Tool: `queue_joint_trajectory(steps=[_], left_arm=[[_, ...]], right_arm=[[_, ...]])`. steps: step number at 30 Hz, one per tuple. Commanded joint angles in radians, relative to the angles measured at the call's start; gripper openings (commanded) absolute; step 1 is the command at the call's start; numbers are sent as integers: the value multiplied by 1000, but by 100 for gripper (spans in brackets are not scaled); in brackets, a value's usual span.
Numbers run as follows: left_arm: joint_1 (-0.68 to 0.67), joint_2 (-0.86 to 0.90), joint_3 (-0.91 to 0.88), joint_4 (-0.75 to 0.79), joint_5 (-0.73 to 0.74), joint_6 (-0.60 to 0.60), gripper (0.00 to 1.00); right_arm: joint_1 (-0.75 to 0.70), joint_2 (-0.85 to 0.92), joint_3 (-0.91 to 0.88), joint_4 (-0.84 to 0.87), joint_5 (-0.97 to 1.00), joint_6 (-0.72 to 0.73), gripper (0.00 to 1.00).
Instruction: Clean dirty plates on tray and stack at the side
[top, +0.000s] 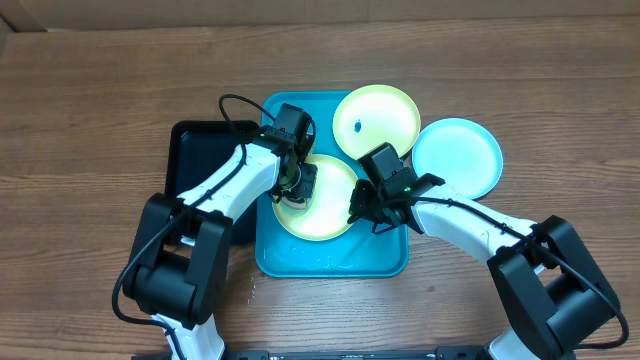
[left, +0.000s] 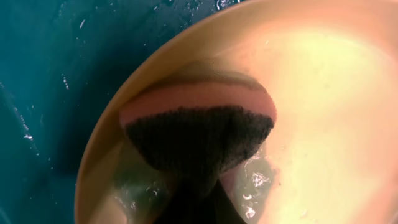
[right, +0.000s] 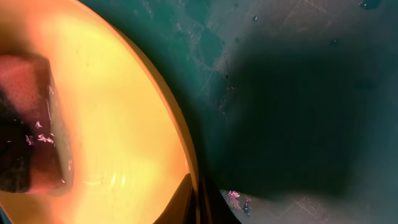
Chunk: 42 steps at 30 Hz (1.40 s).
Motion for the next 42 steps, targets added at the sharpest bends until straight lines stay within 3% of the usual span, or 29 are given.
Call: queue_joint_trajectory(steps=[1,7,12,17,20,29,42], left_arm=[[0,63,-6,17,77,40,4],[1,80,2,-5,426,202,4],[15,17,94,-100,503,206,4],[15,-90,175,-146,439,203,4],[11,-130,182,-158,306,146,4],[12,-76,119,-183,5,51,4],[12,125,106,-196,33,-19,4]], right_arm=[[4,-10,8,5,11,-7,4],[5,-10,8,5,10,-6,4],[5,-10,8,5,10,-6,4],[5,-10,8,5,10,-6,4],[5,-10,8,5,10,-6,4],[5,-10,8,5,10,-6,4],[5,-10,8,5,10,-6,4]])
